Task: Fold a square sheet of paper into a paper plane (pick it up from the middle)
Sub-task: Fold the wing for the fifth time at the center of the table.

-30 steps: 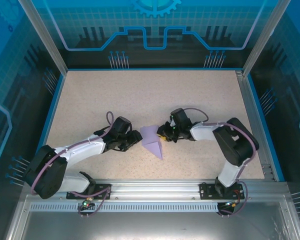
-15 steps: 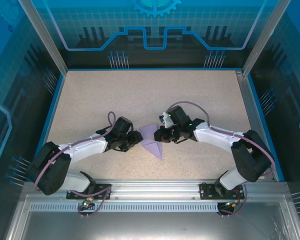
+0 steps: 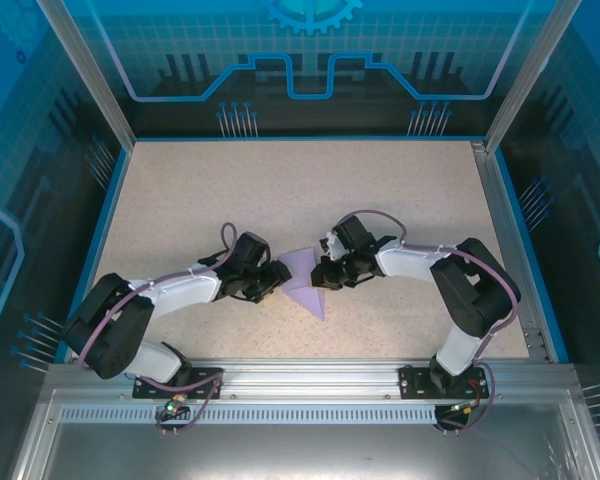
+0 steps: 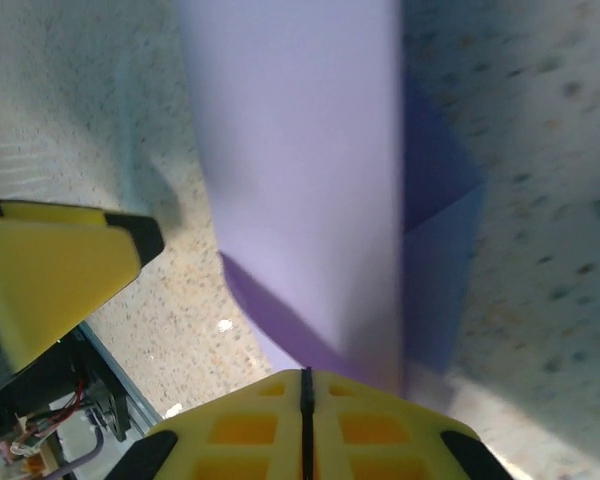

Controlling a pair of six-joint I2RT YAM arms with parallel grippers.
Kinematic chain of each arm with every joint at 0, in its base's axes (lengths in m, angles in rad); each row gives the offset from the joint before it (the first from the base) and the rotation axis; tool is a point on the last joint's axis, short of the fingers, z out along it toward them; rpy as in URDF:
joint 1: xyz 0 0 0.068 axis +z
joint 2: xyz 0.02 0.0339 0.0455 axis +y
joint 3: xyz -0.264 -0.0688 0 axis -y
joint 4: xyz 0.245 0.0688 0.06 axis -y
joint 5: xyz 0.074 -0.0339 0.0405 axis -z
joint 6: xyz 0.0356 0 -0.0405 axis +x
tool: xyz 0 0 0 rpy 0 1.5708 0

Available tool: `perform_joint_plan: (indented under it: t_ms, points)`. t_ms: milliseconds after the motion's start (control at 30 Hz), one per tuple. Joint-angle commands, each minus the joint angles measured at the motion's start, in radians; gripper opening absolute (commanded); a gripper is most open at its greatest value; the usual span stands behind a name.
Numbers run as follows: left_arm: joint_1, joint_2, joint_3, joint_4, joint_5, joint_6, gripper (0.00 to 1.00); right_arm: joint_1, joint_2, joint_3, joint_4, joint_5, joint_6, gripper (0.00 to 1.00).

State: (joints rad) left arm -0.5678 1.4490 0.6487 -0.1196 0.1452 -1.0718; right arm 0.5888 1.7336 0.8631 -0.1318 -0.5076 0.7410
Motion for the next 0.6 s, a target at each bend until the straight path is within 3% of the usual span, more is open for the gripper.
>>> perform_joint_plan:
  t_ms: [0, 567]
  points:
    - [-0.006, 0.016, 0.044, 0.011, 0.033, 0.002, 0.61, -0.043, 0.06, -0.062, 0.087, -0.077, 0.031, 0.09]
    - [-0.007, 0.087, 0.075, 0.062, 0.055, -0.024, 0.64, -0.107, 0.153, -0.125, 0.133, -0.081, 0.041, 0.09]
